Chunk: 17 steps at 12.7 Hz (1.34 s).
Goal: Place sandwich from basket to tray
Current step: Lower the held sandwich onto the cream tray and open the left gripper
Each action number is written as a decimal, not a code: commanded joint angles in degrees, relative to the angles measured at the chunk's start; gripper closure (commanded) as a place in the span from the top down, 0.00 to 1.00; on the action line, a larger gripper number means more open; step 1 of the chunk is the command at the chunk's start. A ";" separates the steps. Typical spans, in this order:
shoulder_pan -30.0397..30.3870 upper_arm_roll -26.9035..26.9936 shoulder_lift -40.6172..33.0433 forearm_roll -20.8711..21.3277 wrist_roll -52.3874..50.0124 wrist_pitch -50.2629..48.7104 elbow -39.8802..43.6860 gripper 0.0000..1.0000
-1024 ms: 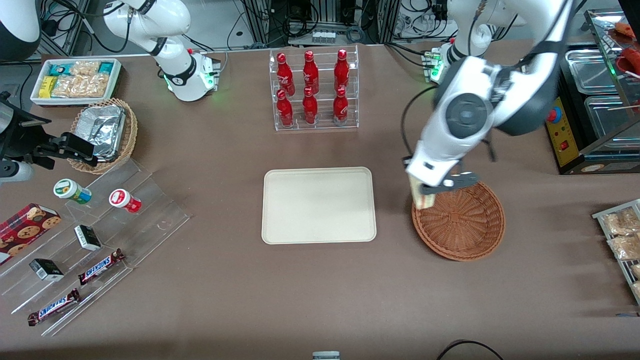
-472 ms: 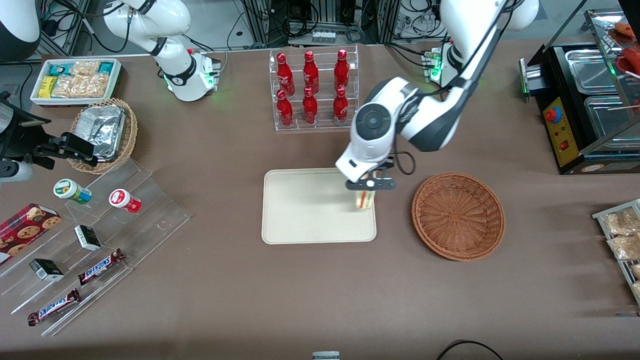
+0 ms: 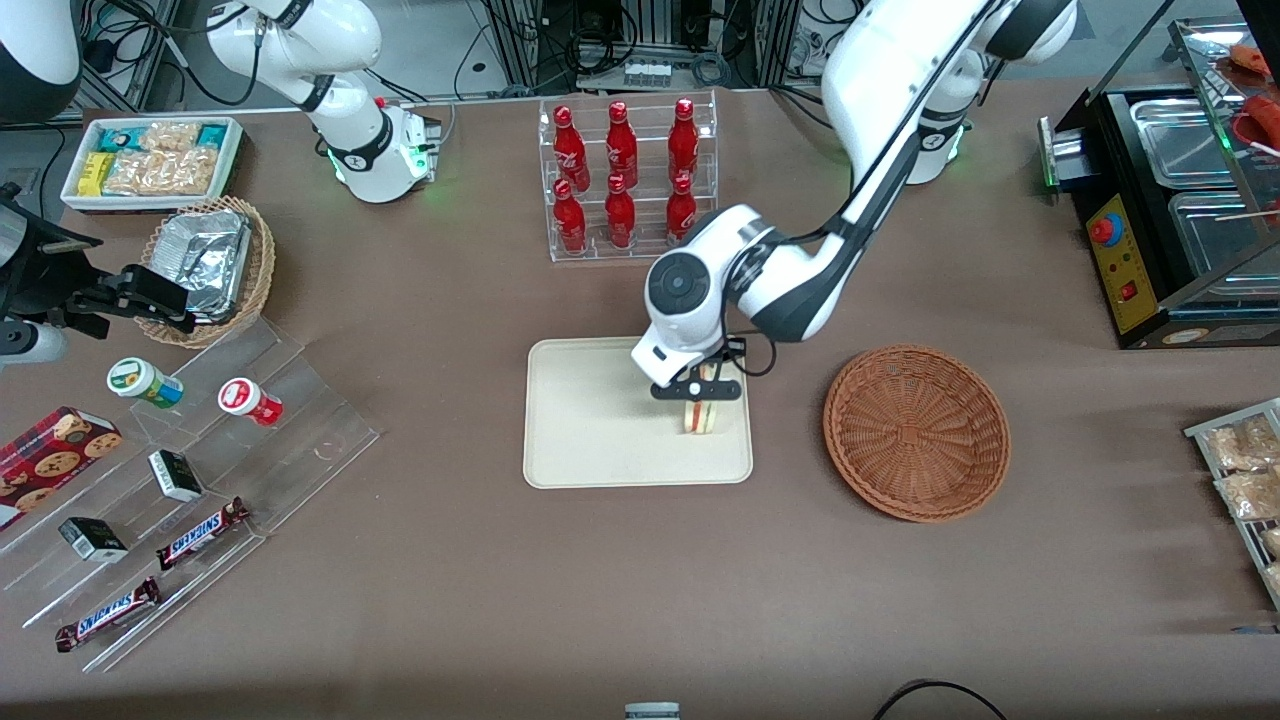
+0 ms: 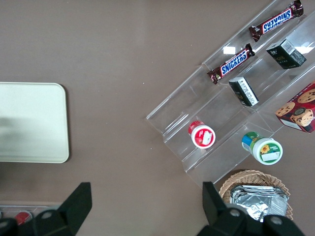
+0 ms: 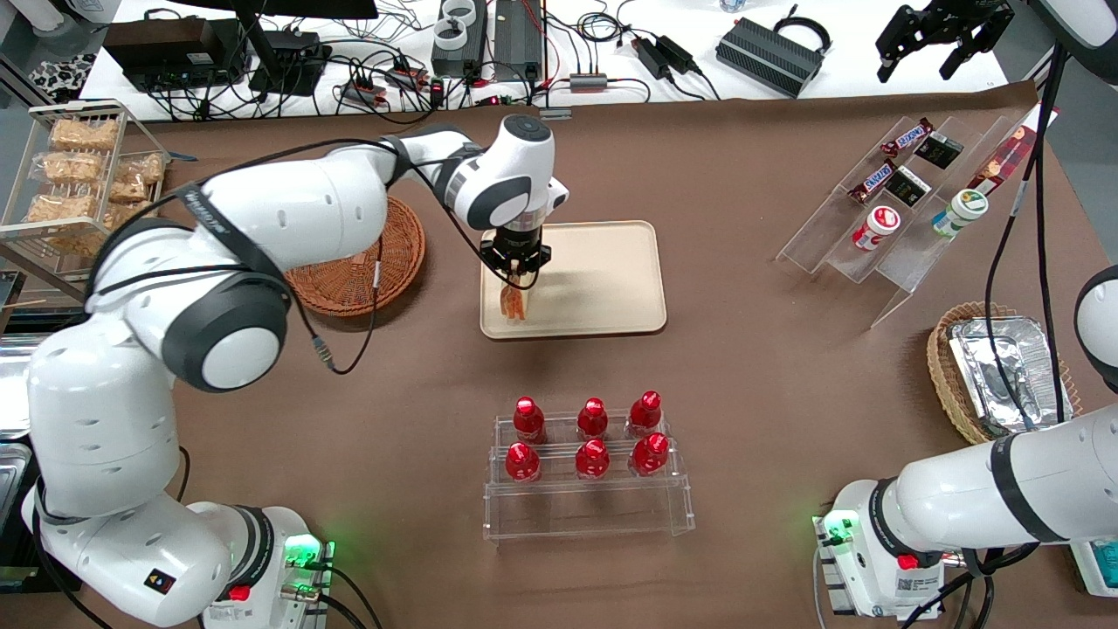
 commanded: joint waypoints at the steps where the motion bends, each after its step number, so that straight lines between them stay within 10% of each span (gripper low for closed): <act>1: -1.02 0.82 2.47 0.94 -2.47 -0.93 4.54 0.00; 13: -1.11 0.82 4.32 1.03 -4.58 0.74 5.86 0.00; 15: -1.19 0.82 4.32 0.94 -4.58 1.09 5.86 0.80; 17: -1.11 0.82 4.23 0.50 -6.59 1.27 6.04 1.00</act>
